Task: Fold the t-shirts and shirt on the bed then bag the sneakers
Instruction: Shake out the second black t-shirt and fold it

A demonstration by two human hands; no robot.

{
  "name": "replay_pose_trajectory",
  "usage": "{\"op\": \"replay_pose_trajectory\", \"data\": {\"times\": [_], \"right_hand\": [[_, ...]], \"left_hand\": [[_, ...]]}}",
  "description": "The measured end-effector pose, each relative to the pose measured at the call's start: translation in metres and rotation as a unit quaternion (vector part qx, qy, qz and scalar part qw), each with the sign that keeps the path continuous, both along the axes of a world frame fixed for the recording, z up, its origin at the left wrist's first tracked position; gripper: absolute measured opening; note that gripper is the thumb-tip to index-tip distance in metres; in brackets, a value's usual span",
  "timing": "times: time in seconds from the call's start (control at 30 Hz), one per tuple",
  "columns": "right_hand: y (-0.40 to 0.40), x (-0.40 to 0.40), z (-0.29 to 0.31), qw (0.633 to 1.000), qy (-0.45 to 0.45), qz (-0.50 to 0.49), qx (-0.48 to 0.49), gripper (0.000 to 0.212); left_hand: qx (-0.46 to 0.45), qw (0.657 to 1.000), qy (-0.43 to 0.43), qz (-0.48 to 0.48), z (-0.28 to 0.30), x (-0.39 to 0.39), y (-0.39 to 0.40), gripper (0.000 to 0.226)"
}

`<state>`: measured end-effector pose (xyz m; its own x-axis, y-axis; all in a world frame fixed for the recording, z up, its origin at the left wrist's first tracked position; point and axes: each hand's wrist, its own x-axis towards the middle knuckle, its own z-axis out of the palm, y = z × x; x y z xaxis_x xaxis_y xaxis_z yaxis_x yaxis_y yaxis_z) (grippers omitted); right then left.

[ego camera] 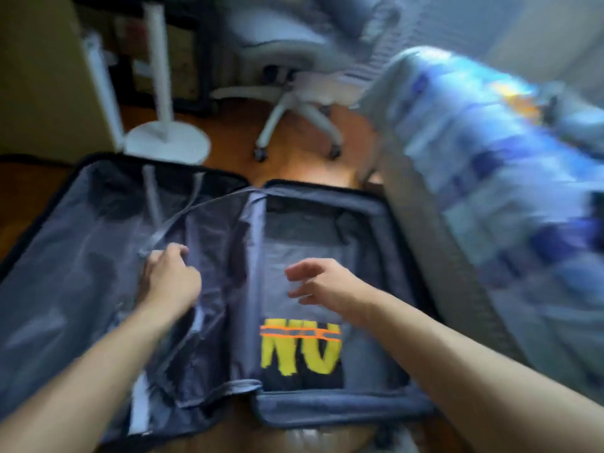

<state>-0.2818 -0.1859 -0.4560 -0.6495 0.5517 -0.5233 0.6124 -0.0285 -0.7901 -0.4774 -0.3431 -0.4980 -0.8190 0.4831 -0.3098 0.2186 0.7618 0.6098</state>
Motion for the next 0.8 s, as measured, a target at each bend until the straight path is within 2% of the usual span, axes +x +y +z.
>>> {"op": "replay_pose_trajectory", "data": {"times": [0.07,0.13,0.2,0.27,0.37,0.43,0.5,0.6,0.7,0.8], "right_hand": [[0.012,0.080,0.058,0.993,-0.042,-0.059,0.090,0.030],[0.012,0.163,0.117,0.976,-0.078,-0.121,0.165,0.025],[0.000,0.243,0.172,0.958,-0.085,-0.183,0.203,0.026],[-0.023,0.318,0.214,0.937,-0.098,-0.225,0.248,0.022],[-0.049,0.417,0.255,0.902,-0.171,-0.253,0.306,0.022],[-0.048,0.465,0.273,0.879,-0.207,-0.275,0.329,0.024],[-0.034,0.497,0.282,0.863,-0.207,-0.306,0.344,0.028],[-0.004,0.518,0.272,0.847,-0.220,-0.323,0.360,0.027],[0.040,0.510,0.242,0.833,-0.238,-0.277,0.416,0.033],[0.110,0.488,0.218,0.817,-0.181,-0.249,0.488,0.032]], "left_hand": [[0.037,0.990,-0.018,-0.134,0.066,0.032,0.033,0.034],[0.079,0.966,-0.043,-0.241,0.136,0.092,0.068,0.024],[0.132,0.932,-0.019,-0.337,0.207,0.173,0.089,0.017],[0.174,0.883,0.026,-0.436,0.266,0.258,0.089,0.017],[0.173,0.814,0.081,-0.548,0.318,0.360,0.079,0.018],[0.169,0.785,0.105,-0.586,0.334,0.402,0.080,0.018],[0.169,0.778,0.120,-0.594,0.336,0.425,0.087,0.020],[0.152,0.785,0.109,-0.590,0.314,0.433,0.112,0.013],[0.129,0.809,0.109,-0.563,0.277,0.424,0.152,0.013],[0.125,0.835,0.104,-0.525,0.263,0.413,0.213,0.021]]}}
